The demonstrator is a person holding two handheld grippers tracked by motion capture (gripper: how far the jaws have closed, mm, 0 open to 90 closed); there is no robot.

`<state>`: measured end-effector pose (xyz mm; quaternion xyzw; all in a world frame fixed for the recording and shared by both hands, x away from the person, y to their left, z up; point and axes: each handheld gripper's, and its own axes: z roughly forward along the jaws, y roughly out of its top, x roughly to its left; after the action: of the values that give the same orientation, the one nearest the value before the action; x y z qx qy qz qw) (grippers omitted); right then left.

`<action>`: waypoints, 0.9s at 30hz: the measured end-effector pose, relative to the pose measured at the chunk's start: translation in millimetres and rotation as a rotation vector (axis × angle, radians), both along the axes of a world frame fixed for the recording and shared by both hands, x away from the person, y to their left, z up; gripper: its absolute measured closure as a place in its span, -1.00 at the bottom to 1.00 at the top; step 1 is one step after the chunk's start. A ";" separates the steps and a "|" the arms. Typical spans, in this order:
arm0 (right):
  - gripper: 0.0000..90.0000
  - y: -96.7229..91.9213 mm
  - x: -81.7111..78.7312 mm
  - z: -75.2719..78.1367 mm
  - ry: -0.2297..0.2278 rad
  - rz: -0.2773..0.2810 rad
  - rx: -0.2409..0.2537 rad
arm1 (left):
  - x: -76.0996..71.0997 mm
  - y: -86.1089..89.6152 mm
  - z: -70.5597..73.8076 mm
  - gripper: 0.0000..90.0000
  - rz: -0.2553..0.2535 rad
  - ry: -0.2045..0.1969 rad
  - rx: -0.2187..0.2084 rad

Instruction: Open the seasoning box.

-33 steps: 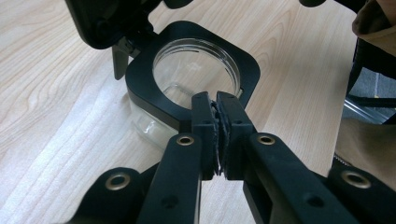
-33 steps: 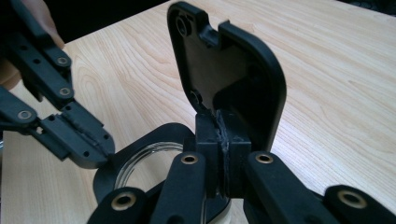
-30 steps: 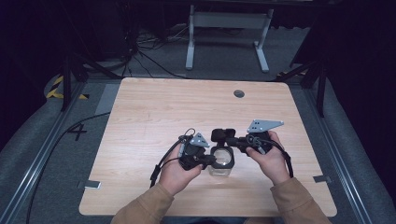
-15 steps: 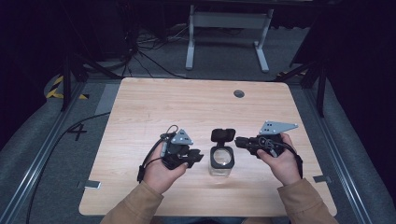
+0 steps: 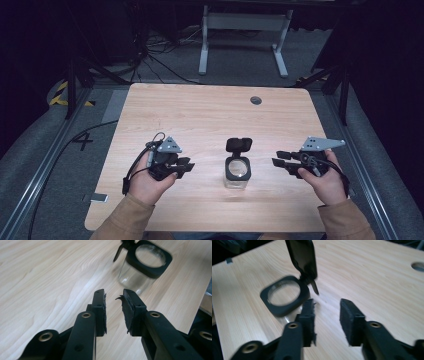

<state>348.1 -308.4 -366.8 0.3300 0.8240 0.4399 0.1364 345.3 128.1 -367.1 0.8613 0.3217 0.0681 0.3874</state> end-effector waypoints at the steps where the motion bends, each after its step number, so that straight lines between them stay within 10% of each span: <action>1: 0.27 -5.7 -2.0 -2.5 0.010 -0.017 -0.009 | -0.8 4.0 -2.5 0.61 0.007 0.004 0.009; 9: -0.07 -42.5 -8.7 -21.8 0.061 -0.118 -0.044 | 0.2 37.9 -25.6 0.53 0.084 0.066 0.076; 13: -0.18 -54.8 -5.2 -40.8 0.121 -0.157 -0.148 | 11.1 52.6 -45.6 0.46 0.134 0.163 0.121; 27: -0.33 -76.1 3.1 -85.7 0.126 -0.182 -0.207 | 20.1 68.1 -82.6 0.24 0.134 0.110 0.106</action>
<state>351.2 -384.5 -452.5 0.4144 0.8385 0.3168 0.1572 365.4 196.2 -449.8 0.8596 0.3952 0.0634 0.3176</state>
